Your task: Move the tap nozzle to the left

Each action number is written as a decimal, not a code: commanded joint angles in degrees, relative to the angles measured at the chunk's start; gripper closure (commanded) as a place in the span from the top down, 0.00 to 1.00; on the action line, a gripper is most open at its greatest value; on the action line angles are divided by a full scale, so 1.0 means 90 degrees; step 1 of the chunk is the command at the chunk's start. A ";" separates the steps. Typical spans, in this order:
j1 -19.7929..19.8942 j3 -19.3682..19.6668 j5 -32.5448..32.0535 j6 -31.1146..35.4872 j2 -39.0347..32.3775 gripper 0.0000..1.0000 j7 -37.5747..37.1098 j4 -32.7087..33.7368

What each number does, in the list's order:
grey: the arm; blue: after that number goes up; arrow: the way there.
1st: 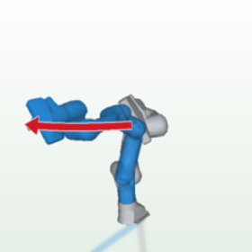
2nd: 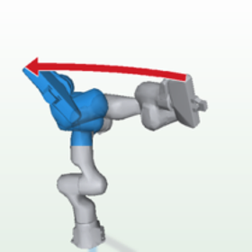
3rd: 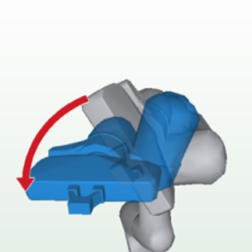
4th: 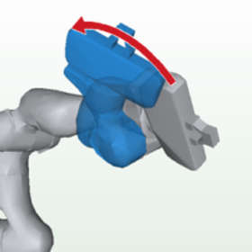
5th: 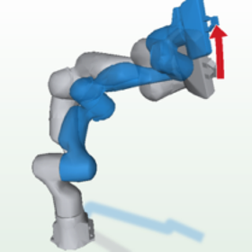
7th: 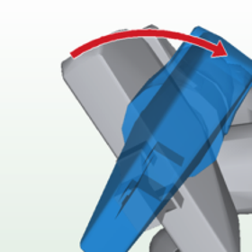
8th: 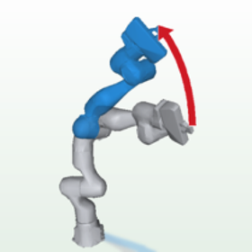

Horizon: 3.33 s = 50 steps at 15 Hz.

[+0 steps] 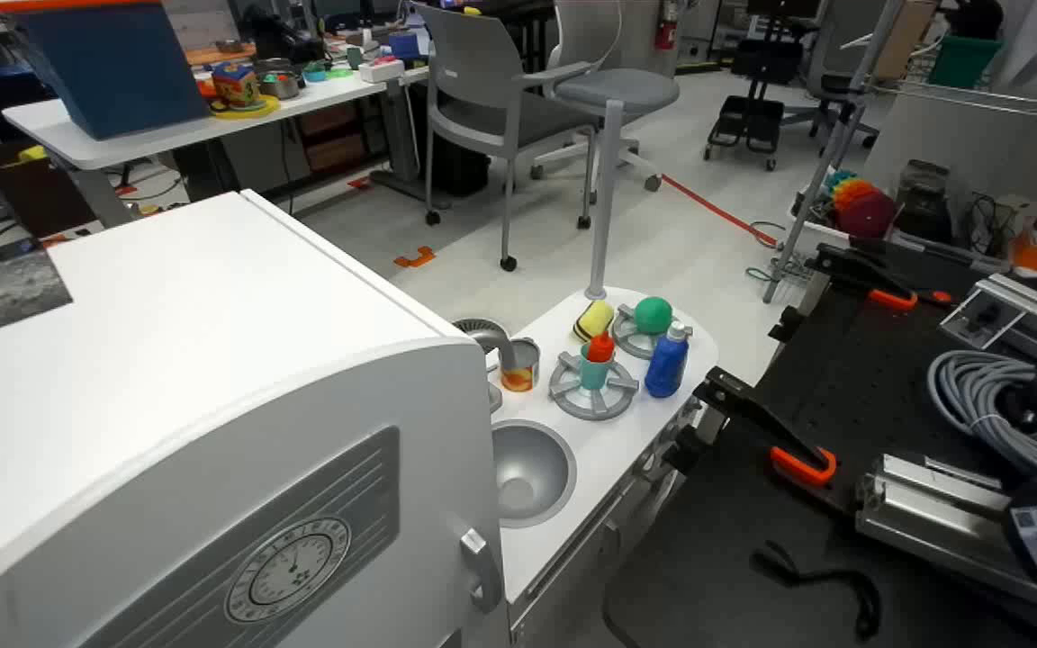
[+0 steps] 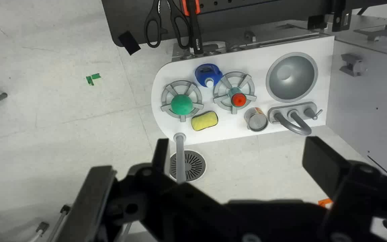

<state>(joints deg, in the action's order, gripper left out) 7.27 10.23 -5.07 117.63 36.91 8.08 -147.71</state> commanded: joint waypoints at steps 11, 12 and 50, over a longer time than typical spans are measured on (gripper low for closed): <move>0.0013 -0.0156 -0.0029 0.0035 -0.0227 1.00 -0.0148 0.0138; -0.0045 -0.0269 0.0012 0.0092 -0.0452 1.00 -0.0310 0.0243; -0.3435 0.0046 -0.2300 0.4960 -1.0885 1.00 -0.1693 0.5294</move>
<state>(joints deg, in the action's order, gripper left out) -21.91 8.71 -25.55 161.17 -58.25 -8.80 -102.98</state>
